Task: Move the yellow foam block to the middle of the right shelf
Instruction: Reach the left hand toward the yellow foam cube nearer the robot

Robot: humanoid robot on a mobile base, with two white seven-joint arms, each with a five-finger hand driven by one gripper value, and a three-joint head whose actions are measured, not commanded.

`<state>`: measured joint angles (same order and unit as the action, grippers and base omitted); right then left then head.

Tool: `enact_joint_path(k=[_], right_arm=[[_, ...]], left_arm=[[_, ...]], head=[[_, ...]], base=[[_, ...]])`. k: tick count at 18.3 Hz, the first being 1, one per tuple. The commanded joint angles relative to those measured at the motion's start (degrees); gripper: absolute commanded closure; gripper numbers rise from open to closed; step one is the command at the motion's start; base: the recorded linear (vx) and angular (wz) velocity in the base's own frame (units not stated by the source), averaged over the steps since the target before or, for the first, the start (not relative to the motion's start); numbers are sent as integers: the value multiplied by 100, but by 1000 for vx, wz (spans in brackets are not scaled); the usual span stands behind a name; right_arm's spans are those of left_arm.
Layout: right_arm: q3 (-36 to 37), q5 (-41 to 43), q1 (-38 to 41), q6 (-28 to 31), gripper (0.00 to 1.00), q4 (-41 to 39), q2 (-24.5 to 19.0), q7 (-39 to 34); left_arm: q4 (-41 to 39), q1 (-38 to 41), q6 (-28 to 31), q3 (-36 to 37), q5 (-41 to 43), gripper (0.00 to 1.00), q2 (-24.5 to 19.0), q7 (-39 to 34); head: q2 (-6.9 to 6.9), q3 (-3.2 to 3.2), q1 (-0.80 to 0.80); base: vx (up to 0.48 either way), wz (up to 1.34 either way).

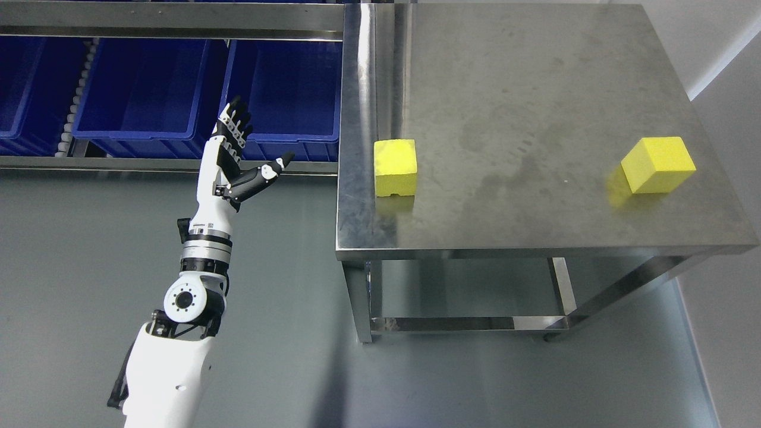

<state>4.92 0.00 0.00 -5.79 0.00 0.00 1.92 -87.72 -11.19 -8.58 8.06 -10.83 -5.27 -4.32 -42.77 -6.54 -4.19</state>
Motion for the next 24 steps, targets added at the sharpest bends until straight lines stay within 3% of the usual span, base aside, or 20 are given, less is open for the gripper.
enact_joint_path(k=[1,8,14,18,24], right_arm=[[0,-18,9,34,0,-100,100,1],[0,-18,9,25,0,-100,100,1],[0,-18,9,34,0,-100,100,1],[0,-18,9,34,0,-100,100,1],[0,-18,9,34,0,-100,100,1]], left_arm=[[-61,29,-4,-6,11,2,-36,1],[-61,-85,-21,21,19,2,61,89],[202,-840,31,213,28,2,333,493],[316,-1192,707,398,28,2,427,792],[677,-1605,779,873,46,2,427,854]], head=[[0,0,0],[0,0,0],[0,0,0],[0,0,0],[0,0,0]], base=[[0,0],[0,0],[0,0],[0,0],[0,0]])
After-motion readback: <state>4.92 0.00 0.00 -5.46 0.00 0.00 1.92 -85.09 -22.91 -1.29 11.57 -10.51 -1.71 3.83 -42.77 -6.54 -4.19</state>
